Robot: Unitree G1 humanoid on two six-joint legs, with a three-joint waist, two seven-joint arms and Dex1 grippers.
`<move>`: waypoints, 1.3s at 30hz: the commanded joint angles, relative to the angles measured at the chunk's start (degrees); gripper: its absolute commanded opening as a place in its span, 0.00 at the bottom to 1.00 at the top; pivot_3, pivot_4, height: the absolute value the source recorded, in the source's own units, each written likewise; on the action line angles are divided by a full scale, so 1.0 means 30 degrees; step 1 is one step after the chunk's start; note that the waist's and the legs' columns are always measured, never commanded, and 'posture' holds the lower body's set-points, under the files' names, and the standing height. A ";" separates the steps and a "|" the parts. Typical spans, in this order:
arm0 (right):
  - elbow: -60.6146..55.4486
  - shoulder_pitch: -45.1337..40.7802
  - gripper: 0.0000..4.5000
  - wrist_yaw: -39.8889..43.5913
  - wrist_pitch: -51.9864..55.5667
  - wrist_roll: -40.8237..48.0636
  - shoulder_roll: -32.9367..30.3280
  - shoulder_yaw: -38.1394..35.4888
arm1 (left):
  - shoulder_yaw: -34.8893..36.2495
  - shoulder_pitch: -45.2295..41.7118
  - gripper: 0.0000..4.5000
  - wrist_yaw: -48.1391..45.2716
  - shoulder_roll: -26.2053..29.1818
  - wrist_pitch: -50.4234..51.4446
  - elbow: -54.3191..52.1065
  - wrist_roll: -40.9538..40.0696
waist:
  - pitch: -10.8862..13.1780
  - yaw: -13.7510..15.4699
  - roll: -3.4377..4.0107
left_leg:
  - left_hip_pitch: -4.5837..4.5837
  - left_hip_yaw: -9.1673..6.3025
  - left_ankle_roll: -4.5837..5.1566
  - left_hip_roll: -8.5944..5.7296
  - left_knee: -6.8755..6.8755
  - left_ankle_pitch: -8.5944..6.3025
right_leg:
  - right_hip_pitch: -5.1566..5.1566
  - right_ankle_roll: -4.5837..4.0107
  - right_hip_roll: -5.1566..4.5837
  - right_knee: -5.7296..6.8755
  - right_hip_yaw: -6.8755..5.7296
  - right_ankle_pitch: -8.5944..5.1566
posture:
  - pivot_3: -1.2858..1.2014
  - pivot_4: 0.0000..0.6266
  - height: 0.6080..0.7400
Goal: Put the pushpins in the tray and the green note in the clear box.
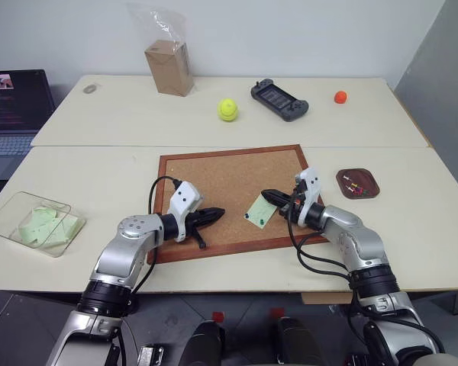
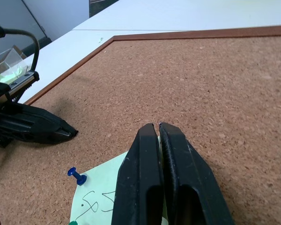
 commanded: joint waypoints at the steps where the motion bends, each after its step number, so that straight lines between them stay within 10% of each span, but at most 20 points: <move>1: -0.1034 -0.0549 0.01 -0.0269 0.0680 0.0789 0.0070 -0.0811 | -0.0421 0.0323 0.00 -0.0262 0.0114 0.0203 -0.0321 0.0198 | 0.0000 0.0001 0.0000 | 0.0000 0.0000 0.0000 0.0000 0.0000 0.0000 | 0.0000 0.0000 0.0000 0.0000 0.0000 0.0000 | 0.52 0.24 1.00; 24: -0.3658 -0.0355 0.01 -0.3294 0.1489 0.1043 -0.2289 -0.4418 | -0.0523 0.0604 0.00 -0.0270 0.0050 0.0211 -0.0597 0.0168 | 0.0000 0.0011 0.0002 | -0.0005 0.0002 0.0001 0.0000 -0.0010 -0.0001 | -0.0002 0.0000 -0.0005 -0.0007 -0.0001 0.0000 | 0.52 0.24 1.00; 39: 0.2631 -0.0811 0.01 -0.6496 -0.1826 -0.1970 -0.5005 -0.6378 | -0.0709 0.0301 0.00 -0.0473 -0.0005 -0.0350 0.0229 0.0386 | -0.0034 -0.0017 0.0060 | 0.0010 0.0154 0.0023 -0.0005 -0.0002 0.0009 | 0.0014 0.0016 -0.0010 0.0000 0.0050 0.0009 | 0.52 0.24 1.00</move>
